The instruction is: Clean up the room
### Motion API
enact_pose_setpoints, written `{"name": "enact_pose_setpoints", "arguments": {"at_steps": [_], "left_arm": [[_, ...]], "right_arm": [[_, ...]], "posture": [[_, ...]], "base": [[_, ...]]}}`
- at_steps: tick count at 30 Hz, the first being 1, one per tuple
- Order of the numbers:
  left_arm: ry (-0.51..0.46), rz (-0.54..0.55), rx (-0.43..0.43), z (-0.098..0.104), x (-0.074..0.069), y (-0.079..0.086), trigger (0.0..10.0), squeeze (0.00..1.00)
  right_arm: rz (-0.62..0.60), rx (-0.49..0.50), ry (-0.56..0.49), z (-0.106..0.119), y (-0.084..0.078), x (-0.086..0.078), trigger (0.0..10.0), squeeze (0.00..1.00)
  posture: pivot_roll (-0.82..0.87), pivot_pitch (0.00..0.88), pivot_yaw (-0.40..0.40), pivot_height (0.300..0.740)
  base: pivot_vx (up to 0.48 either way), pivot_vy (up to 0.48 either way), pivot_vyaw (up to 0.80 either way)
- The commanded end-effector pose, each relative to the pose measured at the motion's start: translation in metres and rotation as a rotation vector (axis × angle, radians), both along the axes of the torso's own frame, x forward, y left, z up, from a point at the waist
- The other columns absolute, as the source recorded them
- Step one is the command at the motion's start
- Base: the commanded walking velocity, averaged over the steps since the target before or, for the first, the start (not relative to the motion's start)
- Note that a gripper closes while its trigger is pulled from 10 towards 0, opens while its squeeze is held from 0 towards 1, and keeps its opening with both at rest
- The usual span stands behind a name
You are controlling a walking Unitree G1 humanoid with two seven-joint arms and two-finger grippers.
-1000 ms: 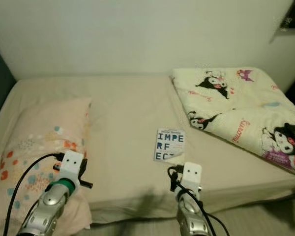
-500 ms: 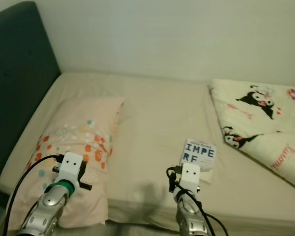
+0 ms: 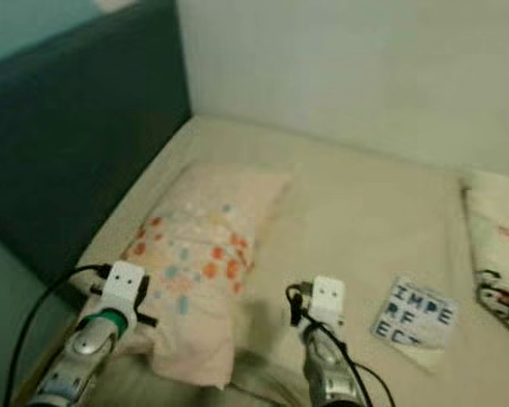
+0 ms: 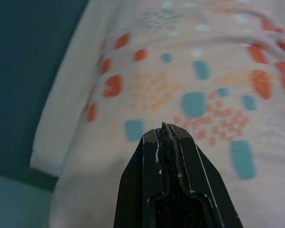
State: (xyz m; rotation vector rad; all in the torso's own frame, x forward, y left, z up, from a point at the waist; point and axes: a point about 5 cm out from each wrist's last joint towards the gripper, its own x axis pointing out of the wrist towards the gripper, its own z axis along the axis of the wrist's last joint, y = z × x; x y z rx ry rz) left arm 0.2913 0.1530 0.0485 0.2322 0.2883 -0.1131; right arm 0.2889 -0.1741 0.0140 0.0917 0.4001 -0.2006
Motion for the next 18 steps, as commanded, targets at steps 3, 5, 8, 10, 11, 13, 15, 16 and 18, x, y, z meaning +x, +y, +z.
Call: {"name": "enact_pose_setpoints", "arguments": {"at_steps": [3,5,8,10,11,13,15,16,18], "left_arm": [[0.031,0.006,0.011,-0.0056,-0.0034,0.003,10.0,0.0],[0.028,0.004,0.013,-0.0051,-0.003,0.0032,10.0,0.0],[0.021,0.004,0.015,-0.0043,-0.0027,0.0034,10.0,0.0],[0.019,0.006,0.014,-0.004,-0.0025,0.0035,10.0,0.0],[0.018,0.007,0.012,-0.0037,-0.0024,0.0035,10.0,0.0],[0.017,0.01,0.008,-0.0034,-0.0023,0.0034,10.0,0.0],[0.017,0.011,0.004,-0.0033,-0.0023,0.0033,10.0,0.0],[0.017,0.011,0.004,-0.0033,-0.0024,0.0032,10.0,0.0],[0.017,0.01,0.003,-0.0034,-0.0026,0.0026,10.0,0.0]], "right_arm": [[-0.013,0.013,0.033,-0.0075,-0.0008,-0.0062,10.0,0.0],[-0.015,0.016,0.034,-0.0077,-0.0007,-0.0066,10.0,0.0],[-0.019,0.019,0.035,-0.0081,-0.0009,-0.007,10.0,0.0],[-0.021,0.021,0.036,-0.0083,-0.0011,-0.0071,10.0,0.0],[-0.021,0.022,0.037,-0.0084,-0.0012,-0.0072,10.0,0.0],[-0.022,0.023,0.038,-0.0085,-0.0013,-0.0071,10.0,0.0],[-0.024,0.024,0.038,-0.0085,-0.0015,-0.007,10.0,0.0],[-0.031,0.025,0.035,-0.0081,-0.0018,-0.0069,10.0,0.0],[-0.072,0.051,0.029,-0.0081,-0.0046,-0.0076,10.0,0.0]], "posture": [[0.13,0.013,0.027,0.74],[0.13,0.013,0.027,0.74],[0.13,0.013,0.027,0.74],[0.13,0.013,0.027,0.74],[0.13,0.013,0.027,0.74],[0.13,0.013,0.027,0.74],[0.13,0.013,0.027,0.74],[0.13,0.013,0.027,0.74],[0.12,0.008,0.026,0.74]], "base": [[0.0,0.0,0.8],[0.0,0.0,0.8],[0.0,0.0,0.8],[0.0,0.0,0.8],[0.0,0.0,0.8],[0.0,0.0,0.8],[0.0,0.0,0.8],[0.0,0.0,0.8],[0.0,0.0,0.0]]}}
